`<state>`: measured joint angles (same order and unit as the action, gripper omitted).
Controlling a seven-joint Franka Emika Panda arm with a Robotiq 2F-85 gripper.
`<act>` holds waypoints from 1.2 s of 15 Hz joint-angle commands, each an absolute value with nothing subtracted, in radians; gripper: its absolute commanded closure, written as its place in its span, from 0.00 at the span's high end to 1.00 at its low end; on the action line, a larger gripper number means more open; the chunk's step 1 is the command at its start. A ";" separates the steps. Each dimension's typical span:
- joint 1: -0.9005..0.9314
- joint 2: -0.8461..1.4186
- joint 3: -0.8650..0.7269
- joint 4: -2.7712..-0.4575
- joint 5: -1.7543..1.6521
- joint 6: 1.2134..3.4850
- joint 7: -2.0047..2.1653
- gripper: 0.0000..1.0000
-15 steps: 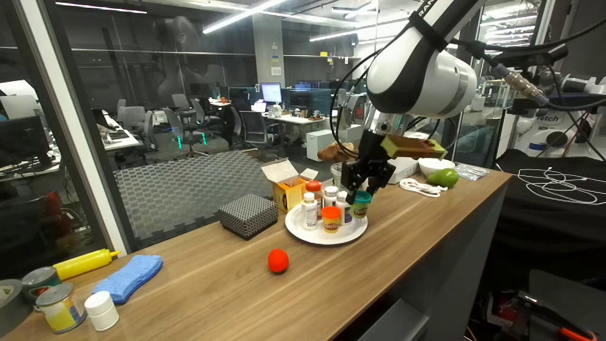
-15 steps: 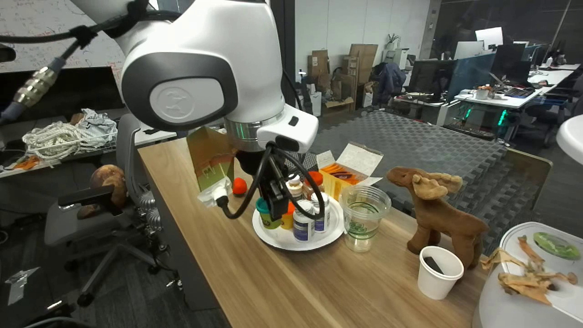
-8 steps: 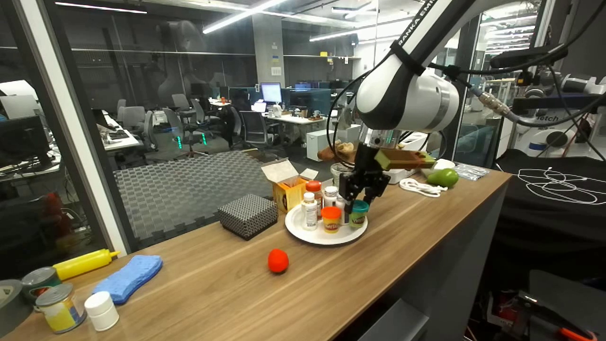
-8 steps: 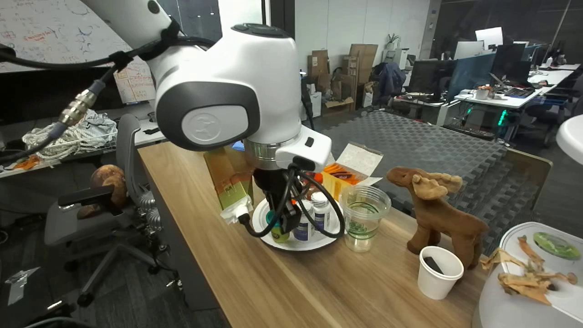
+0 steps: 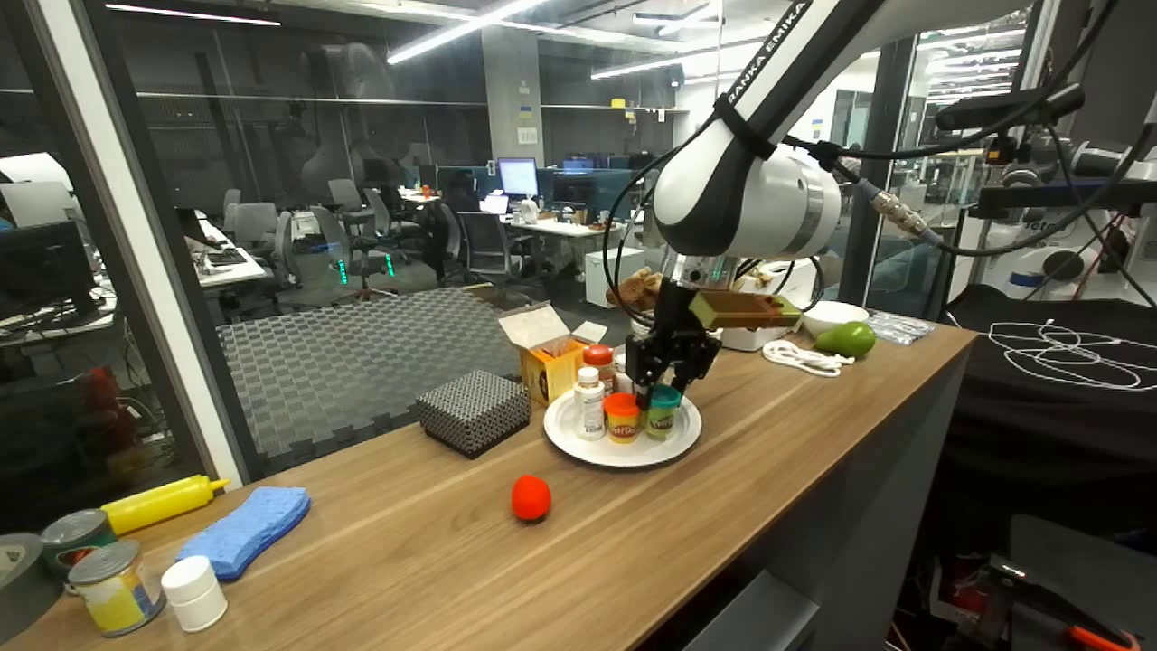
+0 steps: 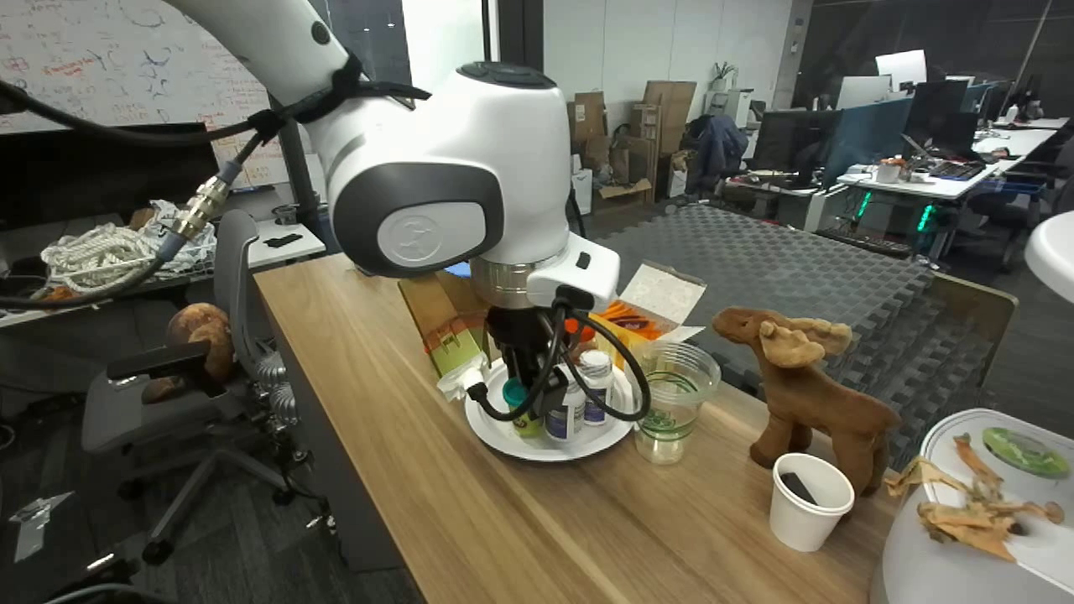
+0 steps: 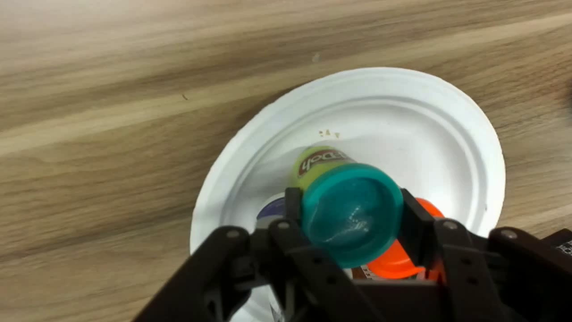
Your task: Put three bottles on the white plate then stack clear cups together then put the rest of the bottles on the white plate
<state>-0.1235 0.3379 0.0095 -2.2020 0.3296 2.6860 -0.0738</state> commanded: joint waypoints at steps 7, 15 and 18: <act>-0.130 0.289 0.028 -2.241 0.333 2.693 -0.082 1.00; 0.006 0.105 0.031 -2.316 0.161 2.608 0.068 1.00; 0.068 0.123 0.068 -2.290 0.119 2.532 0.125 1.00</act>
<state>0.0177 0.1354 0.0447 -2.2914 0.1705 2.5899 0.0592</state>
